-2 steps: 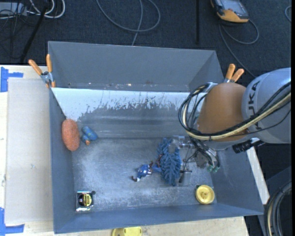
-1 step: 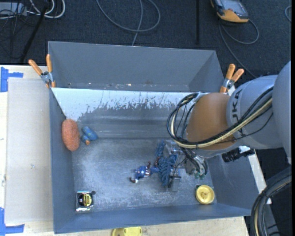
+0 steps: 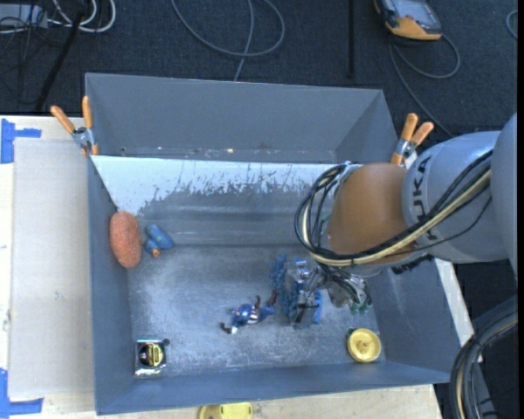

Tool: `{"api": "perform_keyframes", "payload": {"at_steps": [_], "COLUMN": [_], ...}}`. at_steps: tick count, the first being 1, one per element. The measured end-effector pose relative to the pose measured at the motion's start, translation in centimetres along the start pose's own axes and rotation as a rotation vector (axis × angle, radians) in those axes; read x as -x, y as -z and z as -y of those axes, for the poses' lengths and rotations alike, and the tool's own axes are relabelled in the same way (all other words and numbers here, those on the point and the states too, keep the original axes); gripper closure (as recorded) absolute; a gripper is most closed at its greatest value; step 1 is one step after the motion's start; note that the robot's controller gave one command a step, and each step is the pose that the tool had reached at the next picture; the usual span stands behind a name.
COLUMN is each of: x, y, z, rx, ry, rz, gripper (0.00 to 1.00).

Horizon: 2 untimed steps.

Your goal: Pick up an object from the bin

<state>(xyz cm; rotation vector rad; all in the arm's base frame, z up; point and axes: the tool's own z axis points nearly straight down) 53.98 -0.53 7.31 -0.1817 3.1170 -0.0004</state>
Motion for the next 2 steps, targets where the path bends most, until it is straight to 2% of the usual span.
{"api": "perform_keyframes", "payload": {"at_steps": [1,2], "x": [0.0,-1.0], "y": [0.1,16.9], "z": [0.2,-2.0], "rx": [0.001,0.001], "ry": [0.051,0.026], "rz": [0.0,-0.013], "gripper": [1.0,1.0]}}
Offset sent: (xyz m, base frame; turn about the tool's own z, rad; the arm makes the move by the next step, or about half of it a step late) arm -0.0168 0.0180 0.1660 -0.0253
